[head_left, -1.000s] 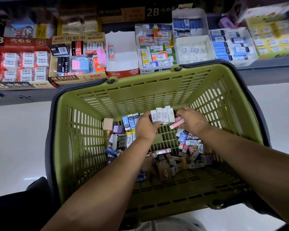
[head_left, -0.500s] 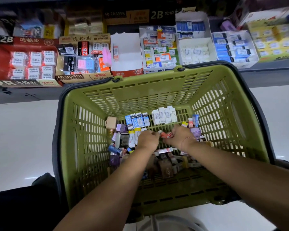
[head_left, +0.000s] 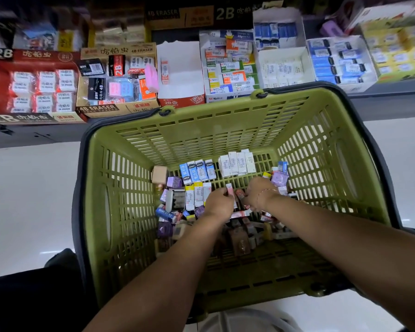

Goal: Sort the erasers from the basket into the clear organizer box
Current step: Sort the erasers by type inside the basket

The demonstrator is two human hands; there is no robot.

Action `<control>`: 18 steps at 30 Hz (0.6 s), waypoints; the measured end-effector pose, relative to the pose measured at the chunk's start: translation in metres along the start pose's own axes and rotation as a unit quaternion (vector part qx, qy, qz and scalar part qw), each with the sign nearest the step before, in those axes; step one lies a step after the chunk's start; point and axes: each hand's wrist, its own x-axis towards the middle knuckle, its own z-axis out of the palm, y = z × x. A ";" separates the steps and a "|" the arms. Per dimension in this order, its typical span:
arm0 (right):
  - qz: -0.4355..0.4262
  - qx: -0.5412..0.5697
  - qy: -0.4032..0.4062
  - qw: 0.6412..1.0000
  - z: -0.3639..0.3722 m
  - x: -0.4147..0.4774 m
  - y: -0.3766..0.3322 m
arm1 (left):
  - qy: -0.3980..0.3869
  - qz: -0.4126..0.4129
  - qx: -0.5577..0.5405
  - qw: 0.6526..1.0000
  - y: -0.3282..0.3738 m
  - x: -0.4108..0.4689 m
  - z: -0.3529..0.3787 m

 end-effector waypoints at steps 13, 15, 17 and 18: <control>-0.060 0.136 0.094 0.984 0.015 0.004 0.009 | 0.020 0.014 0.000 1.000 -0.005 0.005 0.000; -0.069 0.118 0.092 0.986 0.015 0.003 0.011 | 0.012 0.024 0.013 1.000 -0.007 0.004 -0.001; -0.081 0.051 0.051 0.994 0.014 0.000 0.012 | 0.008 0.034 0.047 0.998 -0.011 0.006 -0.004; -0.086 0.007 0.023 0.996 0.013 -0.002 0.011 | 0.003 0.034 0.054 0.998 -0.014 0.007 -0.005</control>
